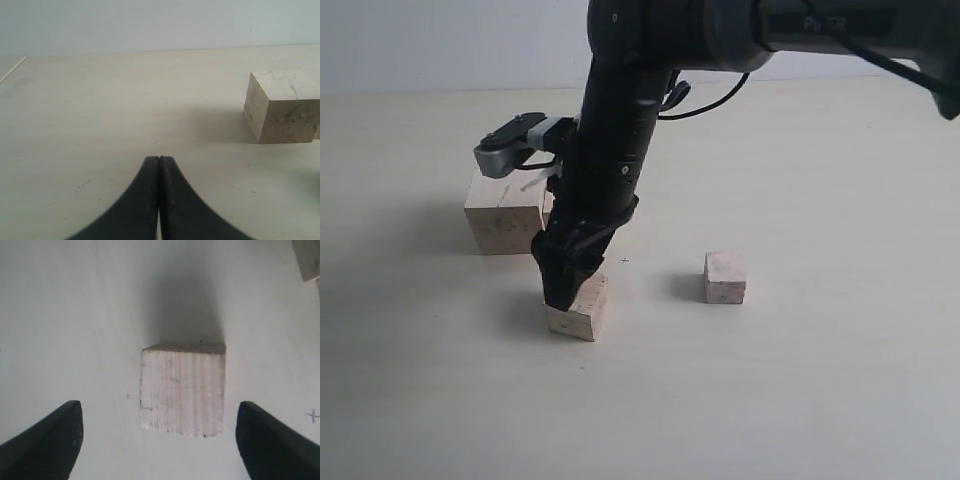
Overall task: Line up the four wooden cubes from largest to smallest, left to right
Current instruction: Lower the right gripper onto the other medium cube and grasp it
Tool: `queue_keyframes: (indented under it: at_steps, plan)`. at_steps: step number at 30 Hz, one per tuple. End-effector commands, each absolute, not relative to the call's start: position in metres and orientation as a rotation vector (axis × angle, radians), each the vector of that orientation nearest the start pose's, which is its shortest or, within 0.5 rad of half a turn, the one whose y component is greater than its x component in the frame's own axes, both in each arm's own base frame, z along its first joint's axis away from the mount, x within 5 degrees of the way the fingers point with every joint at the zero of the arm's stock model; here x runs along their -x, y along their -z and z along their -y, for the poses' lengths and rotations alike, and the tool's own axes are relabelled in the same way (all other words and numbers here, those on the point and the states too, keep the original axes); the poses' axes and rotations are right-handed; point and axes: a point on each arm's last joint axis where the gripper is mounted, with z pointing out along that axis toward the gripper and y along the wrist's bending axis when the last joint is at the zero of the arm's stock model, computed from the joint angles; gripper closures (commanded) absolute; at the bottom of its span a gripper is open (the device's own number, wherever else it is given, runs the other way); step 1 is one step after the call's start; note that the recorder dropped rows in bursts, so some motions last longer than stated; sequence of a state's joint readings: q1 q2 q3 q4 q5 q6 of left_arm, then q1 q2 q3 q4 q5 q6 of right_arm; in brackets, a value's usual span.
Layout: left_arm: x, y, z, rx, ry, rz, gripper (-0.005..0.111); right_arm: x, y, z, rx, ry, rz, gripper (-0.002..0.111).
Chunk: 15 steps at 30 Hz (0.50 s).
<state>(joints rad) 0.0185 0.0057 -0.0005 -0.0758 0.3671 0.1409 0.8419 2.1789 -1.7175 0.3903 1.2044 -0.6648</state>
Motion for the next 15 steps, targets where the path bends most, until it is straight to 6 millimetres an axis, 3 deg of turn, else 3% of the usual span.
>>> queue_keyframes:
  at_steps: [1,8,15]
  plan:
    - [-0.053,-0.181,0.002,-0.071,-0.036,-1.839,0.107,-0.27,-0.168,-0.347,2.003,-0.522,-2.389,0.029]
    - [-0.053,-0.181,0.002,-0.071,-0.036,-1.839,0.107,-0.272,-0.161,-0.351,2.009,-0.539,-2.345,0.029]
    - [-0.053,-0.181,0.002,-0.071,-0.036,-1.839,0.107,-0.273,-0.136,-0.354,2.013,-0.563,-2.397,0.029]
